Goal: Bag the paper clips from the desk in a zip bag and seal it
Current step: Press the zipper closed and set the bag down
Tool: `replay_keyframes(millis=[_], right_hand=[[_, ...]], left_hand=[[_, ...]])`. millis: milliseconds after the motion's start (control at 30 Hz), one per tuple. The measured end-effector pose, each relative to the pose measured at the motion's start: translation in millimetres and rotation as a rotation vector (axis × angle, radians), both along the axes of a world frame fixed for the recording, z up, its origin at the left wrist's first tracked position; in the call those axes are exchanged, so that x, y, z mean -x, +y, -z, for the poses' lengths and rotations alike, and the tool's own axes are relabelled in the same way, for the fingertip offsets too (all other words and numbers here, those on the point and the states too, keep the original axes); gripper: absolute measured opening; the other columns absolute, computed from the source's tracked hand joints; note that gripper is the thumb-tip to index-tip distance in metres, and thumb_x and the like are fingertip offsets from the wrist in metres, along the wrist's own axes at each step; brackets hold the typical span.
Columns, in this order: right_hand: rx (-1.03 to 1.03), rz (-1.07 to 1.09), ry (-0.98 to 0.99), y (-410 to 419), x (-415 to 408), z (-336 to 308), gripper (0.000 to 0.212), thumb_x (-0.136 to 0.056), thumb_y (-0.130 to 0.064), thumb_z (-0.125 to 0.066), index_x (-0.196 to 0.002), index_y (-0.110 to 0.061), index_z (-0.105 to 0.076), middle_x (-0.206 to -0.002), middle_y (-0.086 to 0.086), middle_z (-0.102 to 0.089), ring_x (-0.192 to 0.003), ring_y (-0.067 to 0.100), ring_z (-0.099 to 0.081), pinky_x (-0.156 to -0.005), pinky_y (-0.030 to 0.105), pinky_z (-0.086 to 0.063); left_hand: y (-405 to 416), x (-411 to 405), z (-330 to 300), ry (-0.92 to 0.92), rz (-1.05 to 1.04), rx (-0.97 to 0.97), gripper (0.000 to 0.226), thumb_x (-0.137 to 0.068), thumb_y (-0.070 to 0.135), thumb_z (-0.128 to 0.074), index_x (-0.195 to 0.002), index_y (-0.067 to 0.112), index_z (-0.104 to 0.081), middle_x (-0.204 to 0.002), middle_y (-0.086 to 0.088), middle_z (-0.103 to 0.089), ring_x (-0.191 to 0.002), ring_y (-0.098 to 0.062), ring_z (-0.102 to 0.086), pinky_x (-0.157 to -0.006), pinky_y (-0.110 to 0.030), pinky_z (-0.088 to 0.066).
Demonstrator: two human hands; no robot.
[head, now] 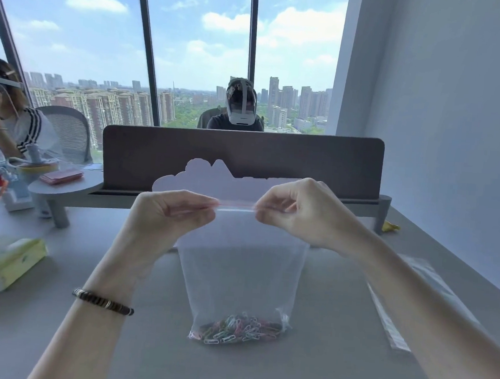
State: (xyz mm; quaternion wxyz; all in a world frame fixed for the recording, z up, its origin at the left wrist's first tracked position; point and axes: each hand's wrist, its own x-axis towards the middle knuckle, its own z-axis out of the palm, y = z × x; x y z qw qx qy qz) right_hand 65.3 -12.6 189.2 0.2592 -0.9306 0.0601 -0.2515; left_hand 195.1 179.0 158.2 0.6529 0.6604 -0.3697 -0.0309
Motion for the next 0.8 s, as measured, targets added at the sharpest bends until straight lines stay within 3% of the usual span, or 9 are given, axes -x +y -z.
replay_keyframes(millis=[100,233,333,400,567,667,800], right_hand=[[-0.062,0.063,-0.058,-17.4,-0.5,1.6,0.011,-0.079,-0.030,-0.079,-0.077,-0.020,-0.077,-0.076,-0.009,-0.077,-0.078,0.005,-0.071,-0.076,0.024,-0.055],[-0.151,0.094,-0.091,-28.1,-15.0,2.4,0.009,-0.076,-0.028,-0.081,-0.074,-0.020,-0.078,-0.073,-0.006,-0.076,-0.081,0.009,-0.072,-0.065,0.018,-0.056],[-0.188,0.120,-0.102,-38.6,-26.2,-1.3,0.014,-0.071,-0.033,-0.084,-0.077,-0.022,-0.079,-0.077,-0.008,-0.078,-0.083,0.005,-0.072,-0.079,0.023,-0.056],[-0.163,0.163,-0.082,-43.1,-29.6,-3.1,0.025,-0.067,-0.038,-0.086,-0.086,-0.024,-0.078,-0.082,-0.008,-0.077,-0.085,0.003,-0.069,-0.077,0.020,-0.052],[-0.117,0.213,-0.099,-49.2,-10.3,-0.2,0.042,-0.068,-0.040,-0.085,-0.105,-0.024,-0.073,-0.089,-0.007,-0.074,-0.076,0.003,-0.065,-0.071,0.016,-0.047],[-0.105,0.239,-0.112,-54.7,15.1,4.2,0.043,-0.068,-0.038,-0.085,-0.106,-0.024,-0.073,-0.090,-0.007,-0.073,-0.071,0.000,-0.063,-0.069,0.010,-0.046],[-0.130,0.279,-0.083,-70.3,54.4,14.2,0.037,-0.068,-0.037,-0.084,-0.101,-0.027,-0.073,-0.087,-0.010,-0.073,-0.071,-0.005,-0.062,-0.064,0.005,-0.041]], left_hand=[[2.8,-10.7,5.2,0.068,-0.039,0.073,0.023,-0.075,-0.002,-0.077,-0.085,0.018,-0.080,-0.081,0.005,-0.079,-0.073,-0.003,-0.069,-0.070,-0.012,-0.049],[-7.9,-18.6,2.1,0.094,-0.101,0.105,0.025,-0.074,0.000,-0.079,-0.089,0.020,-0.080,-0.091,0.000,-0.079,-0.088,-0.012,-0.070,-0.089,-0.022,-0.050],[-21.0,-27.0,-5.5,0.048,-0.198,0.080,0.025,-0.074,0.005,-0.081,-0.089,0.026,-0.080,-0.086,0.006,-0.079,-0.084,-0.007,-0.071,-0.084,-0.021,-0.050],[-27.2,-31.0,-9.4,0.031,-0.249,0.010,0.031,-0.075,0.010,-0.082,-0.100,0.028,-0.077,-0.089,0.006,-0.078,-0.083,-0.004,-0.070,-0.078,-0.018,-0.048],[-30.4,-12.7,-15.0,-0.109,-0.343,-0.067,0.049,-0.081,0.012,-0.077,-0.127,0.025,-0.064,-0.119,0.012,-0.062,-0.115,-0.008,-0.058,-0.098,-0.031,-0.047],[-36.5,11.7,-17.5,-0.179,-0.347,-0.023,0.034,-0.085,0.011,-0.071,-0.113,0.029,-0.070,-0.111,0.014,-0.068,-0.109,-0.007,-0.063,-0.097,-0.034,-0.050],[-66.1,45.3,-12.7,-0.167,-0.182,-0.011,0.017,-0.086,0.008,-0.069,-0.092,0.022,-0.076,-0.086,0.013,-0.076,-0.087,-0.010,-0.072,-0.084,-0.035,-0.058]])
